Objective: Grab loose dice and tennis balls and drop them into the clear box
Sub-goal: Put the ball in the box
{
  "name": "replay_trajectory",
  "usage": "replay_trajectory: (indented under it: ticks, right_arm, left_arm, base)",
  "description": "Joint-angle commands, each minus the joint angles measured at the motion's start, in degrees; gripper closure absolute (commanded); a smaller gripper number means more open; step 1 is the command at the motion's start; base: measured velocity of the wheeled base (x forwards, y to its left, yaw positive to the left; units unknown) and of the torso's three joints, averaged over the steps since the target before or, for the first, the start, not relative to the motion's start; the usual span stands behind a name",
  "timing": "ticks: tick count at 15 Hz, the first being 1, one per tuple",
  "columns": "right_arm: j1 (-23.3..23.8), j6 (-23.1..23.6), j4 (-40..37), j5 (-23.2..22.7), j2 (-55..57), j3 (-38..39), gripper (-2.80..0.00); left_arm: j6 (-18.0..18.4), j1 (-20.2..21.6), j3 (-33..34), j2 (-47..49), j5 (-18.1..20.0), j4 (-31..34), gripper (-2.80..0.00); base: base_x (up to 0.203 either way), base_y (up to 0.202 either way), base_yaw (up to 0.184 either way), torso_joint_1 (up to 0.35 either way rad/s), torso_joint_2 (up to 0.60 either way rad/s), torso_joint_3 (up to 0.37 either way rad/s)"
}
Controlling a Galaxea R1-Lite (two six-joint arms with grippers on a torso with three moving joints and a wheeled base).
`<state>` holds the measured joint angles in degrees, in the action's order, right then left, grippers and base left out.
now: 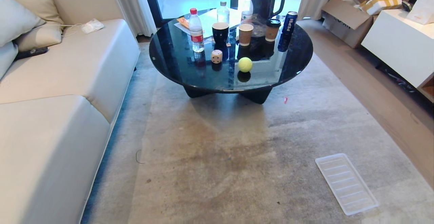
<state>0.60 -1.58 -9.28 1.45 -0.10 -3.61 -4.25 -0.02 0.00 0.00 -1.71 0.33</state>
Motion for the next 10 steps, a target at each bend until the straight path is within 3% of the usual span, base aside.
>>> replay_trajectory:
  ticks: [1, 6, 10]
  right_arm:
    - [0.0, 0.0, 0.0, 0.0, 0.1, 0.0, 0.00]
    - [0.0, 0.0, 0.0, 0.0, 0.1, 0.0, 0.00]
    - [0.0, 0.0, 0.0, 0.0, 0.1, 0.0, 0.00]
  left_arm:
    - [0.0, 0.0, 0.0, 0.0, 0.0, 0.0, 0.00]
    - [0.6, 0.0, 0.0, 0.0, 0.2, 0.0, 0.00]
    - [0.4, 0.0, 0.0, 0.0, 0.1, 0.0, 0.00]
  base:
    - [-0.183, 0.000, 0.000, 0.001, 0.00, 0.002]
    - [-0.169, 0.000, -0.001, 0.001, 0.00, 0.003]
    - [0.000, 0.000, 0.000, 0.000, 0.00, 0.000]
